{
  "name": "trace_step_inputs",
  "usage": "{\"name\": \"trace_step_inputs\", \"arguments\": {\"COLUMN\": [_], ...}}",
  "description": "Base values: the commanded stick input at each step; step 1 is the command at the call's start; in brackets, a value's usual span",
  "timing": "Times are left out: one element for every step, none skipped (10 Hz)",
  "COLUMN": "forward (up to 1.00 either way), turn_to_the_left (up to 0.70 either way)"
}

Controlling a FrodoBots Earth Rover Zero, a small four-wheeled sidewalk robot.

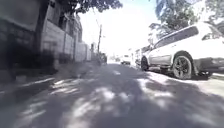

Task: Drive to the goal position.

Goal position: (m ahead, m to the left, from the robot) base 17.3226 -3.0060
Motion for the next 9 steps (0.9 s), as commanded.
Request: {"name": "trace_step_inputs", "arguments": {"forward": [1.0, 1.0, 1.0, 1.0, 1.0, 1.0, 1.0, 1.0, 1.0], "turn_to_the_left": [-0.01, -0.01, -0.01, -0.01, -0.01, -0.01, -0.01, -0.01, -0.01]}}
